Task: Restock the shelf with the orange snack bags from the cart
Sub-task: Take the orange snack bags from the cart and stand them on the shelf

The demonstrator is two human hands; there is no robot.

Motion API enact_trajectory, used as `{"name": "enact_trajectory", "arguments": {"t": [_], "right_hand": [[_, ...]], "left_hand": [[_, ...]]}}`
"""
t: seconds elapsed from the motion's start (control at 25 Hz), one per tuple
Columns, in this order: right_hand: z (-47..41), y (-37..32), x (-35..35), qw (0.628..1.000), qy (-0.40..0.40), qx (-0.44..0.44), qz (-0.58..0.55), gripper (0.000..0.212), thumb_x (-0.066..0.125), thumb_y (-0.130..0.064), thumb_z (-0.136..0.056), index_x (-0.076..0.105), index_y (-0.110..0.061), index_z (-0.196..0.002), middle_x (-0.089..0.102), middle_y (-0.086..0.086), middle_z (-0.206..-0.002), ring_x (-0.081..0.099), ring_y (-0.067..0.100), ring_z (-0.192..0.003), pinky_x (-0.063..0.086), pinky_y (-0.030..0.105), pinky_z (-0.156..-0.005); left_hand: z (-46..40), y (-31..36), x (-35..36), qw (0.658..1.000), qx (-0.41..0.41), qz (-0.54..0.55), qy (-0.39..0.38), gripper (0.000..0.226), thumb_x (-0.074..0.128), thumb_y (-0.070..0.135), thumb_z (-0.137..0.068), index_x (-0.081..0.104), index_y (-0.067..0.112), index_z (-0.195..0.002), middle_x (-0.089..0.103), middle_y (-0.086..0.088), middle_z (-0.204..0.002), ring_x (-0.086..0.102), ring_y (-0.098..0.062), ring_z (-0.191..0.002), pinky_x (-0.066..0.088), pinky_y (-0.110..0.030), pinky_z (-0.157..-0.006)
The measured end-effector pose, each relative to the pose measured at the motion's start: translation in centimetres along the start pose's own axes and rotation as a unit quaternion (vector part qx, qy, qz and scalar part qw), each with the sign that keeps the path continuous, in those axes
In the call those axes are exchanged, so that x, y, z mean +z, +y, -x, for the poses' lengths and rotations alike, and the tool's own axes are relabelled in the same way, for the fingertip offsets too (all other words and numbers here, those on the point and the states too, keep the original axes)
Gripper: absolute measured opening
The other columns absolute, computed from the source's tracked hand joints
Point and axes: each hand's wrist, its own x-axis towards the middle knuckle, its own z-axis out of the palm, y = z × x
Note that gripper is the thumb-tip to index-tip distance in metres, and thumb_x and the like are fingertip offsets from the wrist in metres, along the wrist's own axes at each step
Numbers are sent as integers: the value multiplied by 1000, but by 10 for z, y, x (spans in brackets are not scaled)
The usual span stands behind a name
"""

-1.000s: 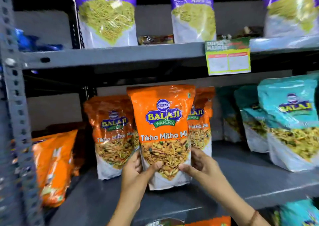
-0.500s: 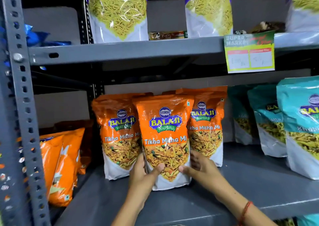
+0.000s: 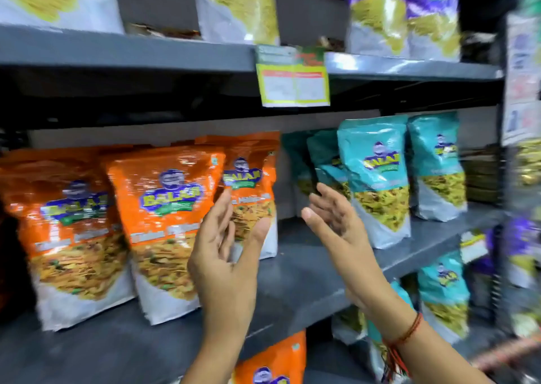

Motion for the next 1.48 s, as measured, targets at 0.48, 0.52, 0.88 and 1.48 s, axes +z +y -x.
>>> {"name": "enact_trajectory", "arguments": {"t": [0.48,0.52,0.88,1.48], "right_hand": [[142,-96,-311,914,349,6,209,45,68,-18,-87,56,-20,-130,64,1,-128,64,-1,-112,51,9,-84],[171,-97,-342,895,386,30,220,44,68,-19,-87,58,-21,-129,65,-1,-127,65,-3,-111,51,9,-84],[491,7,-531,643,622,389,218,58,70,2,-85,50,-16,-136,56,12,-137,57,26,-121,48,39,-100],[695,126,-611,511,519,676,111,49,76,12,-70,66,-27,-97,75,8,-111,70,16,-96,58,21,-70]], "left_hand": [[227,-28,317,838,-274,295,-368,44,72,33,-67,63,29,-110,68,12,-113,65,6,-103,51,-10,-83],[266,-34,336,811,-303,286,-411,45,73,32,-68,63,28,-112,68,12,-112,65,6,-103,52,-11,-84],[617,-157,394,472,-553,32,-686,46,72,-9,-76,56,6,-117,63,-13,-97,59,-12,-79,49,-8,-54],[849,-242,385,281,-465,-100,-834,96,91,39,-35,55,19,-122,68,-6,-124,61,-25,-118,52,-46,-98]]}}
